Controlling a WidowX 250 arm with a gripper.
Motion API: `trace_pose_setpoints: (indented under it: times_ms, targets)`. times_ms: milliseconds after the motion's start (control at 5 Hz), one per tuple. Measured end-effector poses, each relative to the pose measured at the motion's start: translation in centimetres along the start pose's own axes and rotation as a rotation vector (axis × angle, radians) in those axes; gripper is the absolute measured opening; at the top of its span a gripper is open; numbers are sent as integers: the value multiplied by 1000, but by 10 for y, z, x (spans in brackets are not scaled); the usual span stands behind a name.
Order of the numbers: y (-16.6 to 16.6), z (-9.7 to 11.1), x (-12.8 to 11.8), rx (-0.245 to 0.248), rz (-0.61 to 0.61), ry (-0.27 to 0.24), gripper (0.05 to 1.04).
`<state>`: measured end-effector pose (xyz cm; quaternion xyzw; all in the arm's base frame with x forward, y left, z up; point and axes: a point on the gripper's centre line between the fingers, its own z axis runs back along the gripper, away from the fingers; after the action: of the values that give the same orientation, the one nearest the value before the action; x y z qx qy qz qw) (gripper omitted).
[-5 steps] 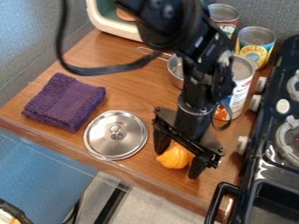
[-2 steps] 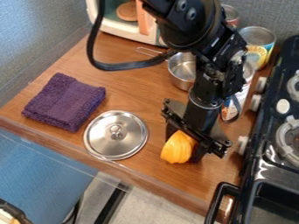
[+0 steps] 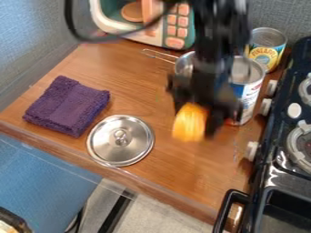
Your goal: Put the half orange in the silver
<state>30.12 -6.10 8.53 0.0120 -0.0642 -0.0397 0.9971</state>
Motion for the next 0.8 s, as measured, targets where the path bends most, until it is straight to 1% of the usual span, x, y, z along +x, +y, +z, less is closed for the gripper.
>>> trace_pose_setpoints:
  times_ms: [200, 400, 600, 800]
  targets:
    - [21, 10, 34, 14, 87, -50, 630]
    - [33, 9, 66, 20, 143, -78, 630]
    - [38, 5, 96, 38, 164, -113, 630]
    - [41, -4, 110, 59, 174, -109, 630]
